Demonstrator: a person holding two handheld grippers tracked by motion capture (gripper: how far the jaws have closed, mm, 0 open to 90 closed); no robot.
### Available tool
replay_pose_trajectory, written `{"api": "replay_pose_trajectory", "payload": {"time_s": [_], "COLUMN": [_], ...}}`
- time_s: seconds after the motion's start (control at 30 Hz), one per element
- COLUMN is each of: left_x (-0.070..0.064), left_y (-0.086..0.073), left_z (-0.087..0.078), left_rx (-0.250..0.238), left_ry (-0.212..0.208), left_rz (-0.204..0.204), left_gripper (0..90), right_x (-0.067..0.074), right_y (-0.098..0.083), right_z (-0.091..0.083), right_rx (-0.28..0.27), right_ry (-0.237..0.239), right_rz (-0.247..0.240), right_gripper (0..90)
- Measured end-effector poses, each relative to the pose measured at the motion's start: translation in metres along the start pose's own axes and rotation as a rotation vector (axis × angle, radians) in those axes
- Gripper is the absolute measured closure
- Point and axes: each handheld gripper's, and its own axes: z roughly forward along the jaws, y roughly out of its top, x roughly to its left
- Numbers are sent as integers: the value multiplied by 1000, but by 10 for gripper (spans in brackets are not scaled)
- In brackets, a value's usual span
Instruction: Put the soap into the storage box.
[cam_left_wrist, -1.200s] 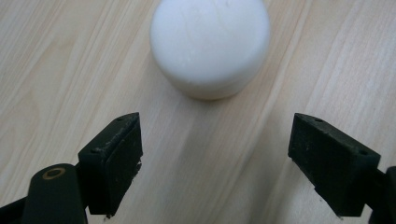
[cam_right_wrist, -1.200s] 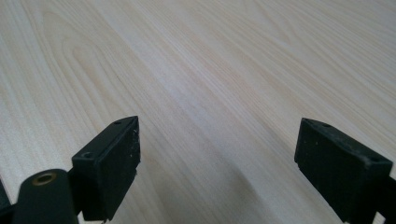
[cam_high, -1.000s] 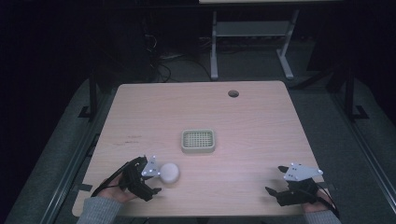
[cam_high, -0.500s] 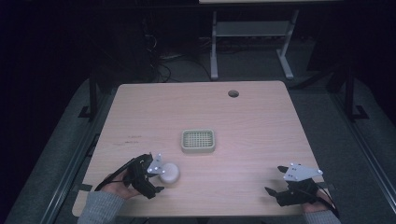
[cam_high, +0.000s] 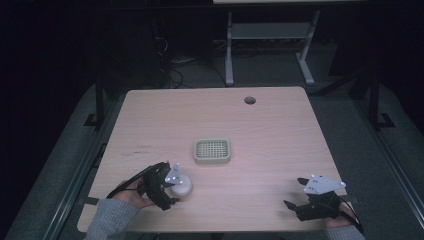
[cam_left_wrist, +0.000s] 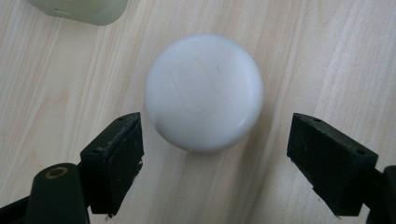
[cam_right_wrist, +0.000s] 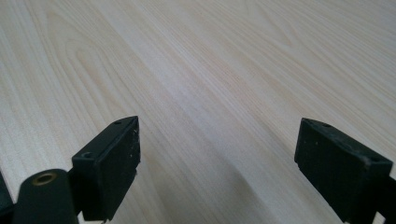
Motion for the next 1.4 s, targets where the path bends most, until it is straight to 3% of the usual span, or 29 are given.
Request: {"api": "replay_pose_trajectory", "payload": {"time_s": [0.23,0.53,0.97,1.4], "left_x": [5,10,14,16], "left_y": [4,6,16,26], "left_z": [2,7,15,20], "left_rx": [14,15,56,68], "left_ry": [-13,-41,-71,-97], "left_rz": [4,-19,7,24], "left_gripper": [175,173,170,171], "right_x": [0,0,1,1], "right_y": [0,0,0,0], "right_z": [0,1,1,1], "right_rx": [0,-1,2,0], "right_ry": [3,4,6,6], "right_rz": [-6,-3,-2,-2], "right_gripper": [138,138,138,137]}}
